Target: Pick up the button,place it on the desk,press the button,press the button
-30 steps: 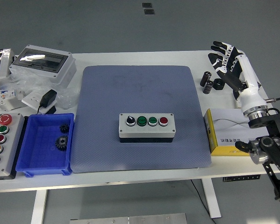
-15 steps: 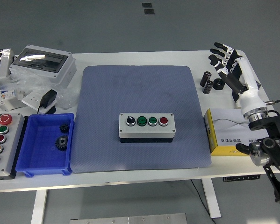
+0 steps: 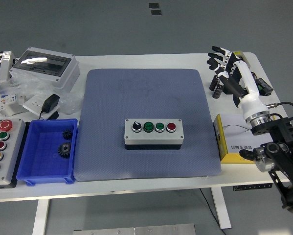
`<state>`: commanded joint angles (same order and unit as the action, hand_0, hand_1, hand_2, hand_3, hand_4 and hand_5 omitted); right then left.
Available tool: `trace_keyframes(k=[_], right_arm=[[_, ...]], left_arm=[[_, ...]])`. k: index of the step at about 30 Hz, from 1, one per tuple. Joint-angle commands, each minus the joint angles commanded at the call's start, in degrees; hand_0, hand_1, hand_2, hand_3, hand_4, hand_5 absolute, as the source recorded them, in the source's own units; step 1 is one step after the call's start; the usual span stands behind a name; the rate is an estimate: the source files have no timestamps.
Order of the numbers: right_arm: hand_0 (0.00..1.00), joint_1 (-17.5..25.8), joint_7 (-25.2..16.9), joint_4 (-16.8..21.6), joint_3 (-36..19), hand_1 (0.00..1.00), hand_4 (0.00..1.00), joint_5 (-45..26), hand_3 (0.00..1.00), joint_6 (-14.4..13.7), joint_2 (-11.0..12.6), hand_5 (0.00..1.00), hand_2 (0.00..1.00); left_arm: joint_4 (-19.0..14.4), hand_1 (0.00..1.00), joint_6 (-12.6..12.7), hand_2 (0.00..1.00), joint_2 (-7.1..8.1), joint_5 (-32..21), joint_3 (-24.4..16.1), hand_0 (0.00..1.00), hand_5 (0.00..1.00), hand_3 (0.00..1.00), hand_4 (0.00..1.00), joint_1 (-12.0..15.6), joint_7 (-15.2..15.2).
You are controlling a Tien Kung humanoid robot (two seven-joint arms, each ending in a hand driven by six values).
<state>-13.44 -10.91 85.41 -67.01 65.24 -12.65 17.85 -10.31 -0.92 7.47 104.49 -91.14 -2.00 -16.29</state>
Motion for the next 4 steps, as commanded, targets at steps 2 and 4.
trace_keyframes(k=[2,4], right_arm=[[0.786,-0.34,0.05,-0.12,0.22,0.765,0.889,0.08,0.799,0.04,-0.08,0.625,0.782],[0.786,-0.74,0.05,-0.19,0.26,0.765,0.889,0.15,0.799,0.02,-0.20,0.625,0.782]], left_arm=[[0.00,0.601,0.02,0.532,0.01,-0.08,0.05,0.606,0.191,0.598,0.631,-0.02,0.09],[0.00,0.601,0.07,0.532,0.02,-0.07,-0.04,0.606,0.191,0.598,0.631,-0.04,0.13]])
